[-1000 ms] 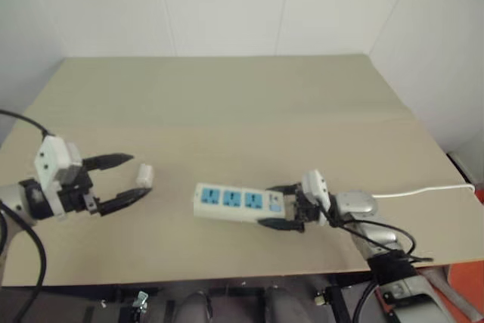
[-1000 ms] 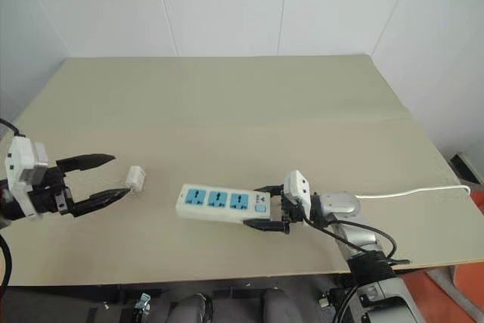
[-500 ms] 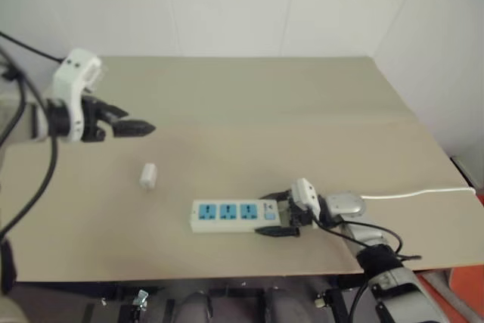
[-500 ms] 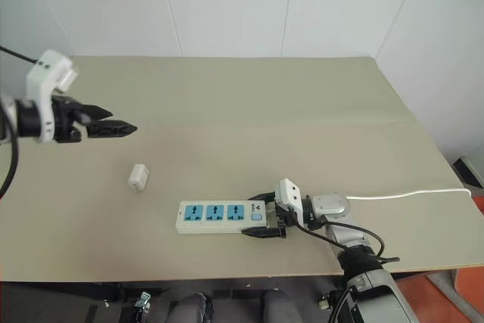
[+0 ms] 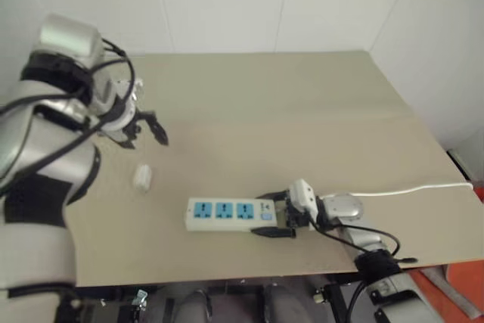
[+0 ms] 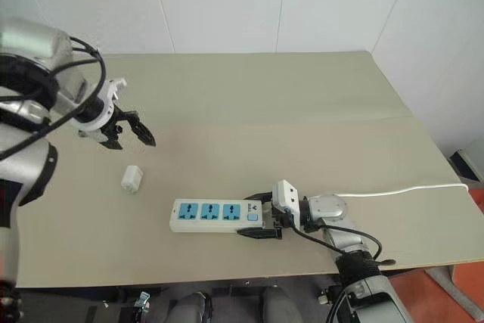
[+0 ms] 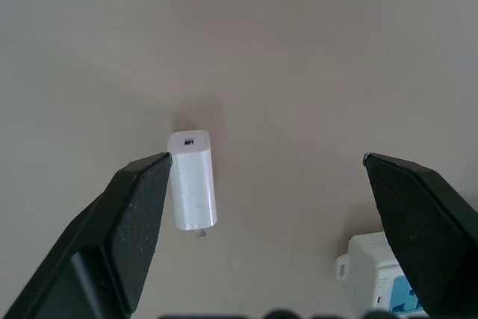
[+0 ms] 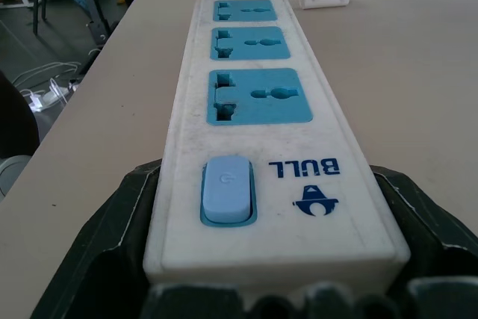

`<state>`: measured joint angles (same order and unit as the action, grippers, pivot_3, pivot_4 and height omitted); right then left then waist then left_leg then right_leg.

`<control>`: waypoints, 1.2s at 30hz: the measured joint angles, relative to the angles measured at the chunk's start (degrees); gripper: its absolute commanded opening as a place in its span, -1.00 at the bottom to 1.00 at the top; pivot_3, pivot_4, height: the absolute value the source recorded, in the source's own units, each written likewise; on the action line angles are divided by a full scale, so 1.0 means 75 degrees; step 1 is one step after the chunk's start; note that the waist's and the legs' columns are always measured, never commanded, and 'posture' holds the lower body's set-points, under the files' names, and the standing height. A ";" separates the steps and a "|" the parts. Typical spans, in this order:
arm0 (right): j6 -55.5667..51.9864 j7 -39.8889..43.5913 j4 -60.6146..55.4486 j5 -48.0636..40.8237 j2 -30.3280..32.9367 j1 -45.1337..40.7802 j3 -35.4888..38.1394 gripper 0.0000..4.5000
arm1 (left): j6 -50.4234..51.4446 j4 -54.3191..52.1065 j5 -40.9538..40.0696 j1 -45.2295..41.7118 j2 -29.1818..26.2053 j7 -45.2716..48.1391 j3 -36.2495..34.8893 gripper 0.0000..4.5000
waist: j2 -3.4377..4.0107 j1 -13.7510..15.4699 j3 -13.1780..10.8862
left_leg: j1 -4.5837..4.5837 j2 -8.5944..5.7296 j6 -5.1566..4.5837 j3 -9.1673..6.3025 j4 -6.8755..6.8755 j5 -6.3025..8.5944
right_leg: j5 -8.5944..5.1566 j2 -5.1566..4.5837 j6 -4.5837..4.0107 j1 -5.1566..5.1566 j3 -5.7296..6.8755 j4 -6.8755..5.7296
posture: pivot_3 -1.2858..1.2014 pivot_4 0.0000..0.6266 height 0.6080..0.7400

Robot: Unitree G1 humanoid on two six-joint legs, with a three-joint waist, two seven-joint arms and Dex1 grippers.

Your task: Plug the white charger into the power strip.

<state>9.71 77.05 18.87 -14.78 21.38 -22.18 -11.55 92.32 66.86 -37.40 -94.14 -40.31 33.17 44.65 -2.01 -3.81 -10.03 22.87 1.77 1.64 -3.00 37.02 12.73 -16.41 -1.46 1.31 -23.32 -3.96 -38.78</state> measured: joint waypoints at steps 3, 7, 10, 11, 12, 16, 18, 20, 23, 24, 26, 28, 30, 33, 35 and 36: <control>-0.0067 -0.0042 -0.0104 0.0000 0.0001 0.0059 -0.0002 0.53 | 0.0001 0.0080 0.0302 0.0198 0.0049 -0.0066 -0.0083 1.00 | -0.0006 -0.0006 -0.0003 | -0.0001 0.0000 0.0001 -0.0001 0.0000 0.0000 | 0.0000 0.0000 0.0000 0.0000 0.0000 0.0000 | 0.03 -0.52 1.00; -0.0188 -0.0164 -0.0265 0.0001 0.0004 0.0158 0.0011 0.53 | 0.0003 0.0082 0.0883 0.0463 0.0045 -0.0214 -0.0478 1.00 | -0.0010 0.0000 -0.0006 | -0.0001 -0.0001 0.0001 -0.0002 0.0002 -0.0001 | 0.0000 -0.0001 0.0000 0.0000 0.0000 -0.0002 | 0.03 -0.52 1.00; -0.0213 -0.0276 -0.0443 0.0000 0.0001 0.0311 0.0010 0.53 | 0.0003 0.0075 0.1219 0.0767 0.0075 -0.0241 -0.0777 1.00 | -0.0010 0.0003 -0.0006 | -0.0001 -0.0001 0.0002 -0.0004 0.0004 -0.0001 | 0.0000 -0.0001 0.0000 0.0001 0.0000 -0.0007 | 0.03 -0.52 1.00; -0.0221 -0.0305 -0.0503 0.0000 0.0000 0.0358 0.0010 0.53 | 0.0003 0.0076 0.1300 0.0872 0.0095 -0.0226 -0.0838 1.00 | -0.0011 0.0005 -0.0006 | -0.0001 -0.0002 0.0002 -0.0005 0.0005 -0.0001 | 0.0000 -0.0001 0.0000 0.0001 0.0000 -0.0010 | 0.03 -0.52 1.00; -0.0251 -0.0327 -0.0557 0.0000 0.0003 0.0395 0.0011 0.53 | 0.0004 0.0075 0.1390 0.0961 0.0144 -0.0178 -0.0852 1.00 | -0.0012 0.0010 -0.0006 | 0.0000 -0.0002 0.0003 -0.0005 0.0008 -0.0001 | 0.0000 -0.0002 0.0000 0.0001 0.0001 -0.0011 | 0.03 -0.52 1.00; -0.0389 -0.0484 -0.0796 0.0000 0.0002 0.0546 0.0016 0.53 | -0.0007 -0.0032 0.1780 0.1283 0.0309 -0.0163 -0.1276 1.00 | -0.0014 0.0007 -0.0008 | 0.0000 -0.0002 0.0004 -0.0005 0.0013 -0.0002 | 0.0000 -0.0003 0.0000 0.0001 0.0001 -0.0014 | 0.03 -0.52 1.00; -0.0447 -0.0552 -0.0900 -0.0001 0.0003 0.0618 0.0018 0.53 | -0.0044 -0.0052 0.2020 0.1390 0.0358 -0.0224 -0.1565 1.00 | -0.0015 0.0004 -0.0008 | -0.0001 -0.0002 0.0004 -0.0005 0.0014 -0.0002 | 0.0000 -0.0004 0.0000 0.0001 0.0001 -0.0016 | 0.03 -0.52 1.00; -0.0516 -0.0632 -0.1014 -0.0003 0.0006 0.0698 0.0026 0.53 | -0.0153 -0.0047 0.2292 0.1501 0.0418 -0.0332 -0.1866 1.00 | -0.0015 0.0010 -0.0008 | 0.0000 -0.0002 0.0004 -0.0006 0.0016 -0.0002 | 0.0000 -0.0004 0.0000 0.0001 0.0001 -0.0017 | 0.03 -0.52 1.00; -0.0616 -0.0701 -0.1206 -0.0004 0.0023 0.0841 0.0048 0.53 | -0.0233 -0.0031 0.2623 0.1563 0.0553 -0.0389 -0.2243 1.00 | -0.0016 0.0041 -0.0008 | 0.0002 -0.0005 0.0004 -0.0006 0.0018 -0.0002 | 0.0000 -0.0008 0.0000 0.0001 0.0002 -0.0018 | 0.03 -0.52 1.00; -0.0651 -0.0712 -0.1265 -0.0005 0.0023 0.0882 0.0047 0.53 | -0.0278 -0.0030 0.2699 0.1565 0.0576 -0.0392 -0.2346 1.00 | -0.0016 0.0043 -0.0008 | 0.0001 -0.0005 0.0004 -0.0006 0.0018 -0.0002 | 0.0000 -0.0008 0.0000 0.0001 0.0002 -0.0019 | 0.03 -0.52 1.00; -0.0715 -0.0772 -0.1346 -0.0005 0.0023 0.0930 0.0044 0.53 | -0.0383 -0.0007 0.2910 0.1565 0.0660 -0.0437 -0.2638 1.00 | -0.0016 0.0043 -0.0008 | 0.0000 -0.0005 0.0004 -0.0004 0.0019 -0.0002 | 0.0000 -0.0009 0.0000 0.0001 0.0002 -0.0021 | 0.03 -0.52 1.00; -0.0758 -0.0804 -0.1382 -0.0005 0.0024 0.0947 0.0044 0.53 | -0.0471 0.0032 0.3062 0.1565 0.0740 -0.0473 -0.2868 1.00 | -0.0016 0.0044 -0.0008 | 0.0000 -0.0005 0.0004 -0.0005 0.0021 -0.0002 | 0.0000 -0.0009 0.0000 0.0001 0.0002 -0.0023 | 0.03 -0.52 1.00; -0.0809 -0.0823 -0.1400 -0.0005 0.0024 0.0945 0.0044 0.53 | -0.0490 0.0034 0.3196 0.1565 0.0803 -0.0468 -0.2987 1.00 | -0.0016 0.0042 -0.0008 | 0.0001 -0.0006 0.0004 -0.0004 0.0024 -0.0002 | 0.0000 -0.0009 0.0000 0.0001 0.0002 -0.0023 | 0.03 -0.52 1.00; -0.0837 -0.0844 -0.1405 -0.0005 0.0023 0.0940 0.0044 0.53 | -0.0471 0.0033 0.3338 0.1568 0.0858 -0.0421 -0.3118 0.82 | -0.0016 0.0040 -0.0008 | 0.0000 -0.0006 0.0004 -0.0004 0.0025 -0.0002 | 0.0000 -0.0010 0.0000 0.0001 0.0002 -0.0025 | 0.03 -0.52 1.00; -0.0849 -0.0853 -0.1405 -0.0005 0.0022 0.0936 0.0044 0.53 | -0.0447 0.0033 0.3455 0.1579 0.0875 -0.0399 -0.3144 0.59 | -0.0016 0.0039 -0.0007 | 0.0000 -0.0006 0.0005 -0.0004 0.0027 -0.0003 | 0.0000 -0.0010 -0.0001 0.0001 0.0002 -0.0028 | 0.03 -0.52 1.00; -0.0851 -0.0860 -0.1405 -0.0005 0.0022 0.0936 0.0044 0.53 | -0.0439 0.0031 0.3505 0.1601 0.0876 -0.0376 -0.3157 0.45 | -0.0016 0.0040 -0.0007 | 0.0000 -0.0006 0.0005 -0.0004 0.0028 -0.0003 | 0.0000 -0.0010 -0.0001 0.0002 0.0002 -0.0029 | 0.03 -0.52 1.00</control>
<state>3.33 70.60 8.33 -14.81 21.55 -15.16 -11.22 89.03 67.09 -11.11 -82.14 -33.75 30.34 20.97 -2.14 -3.51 -10.08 22.87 1.72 1.67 -3.03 37.24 12.71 -16.41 -1.54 1.30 -23.31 -3.95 -38.99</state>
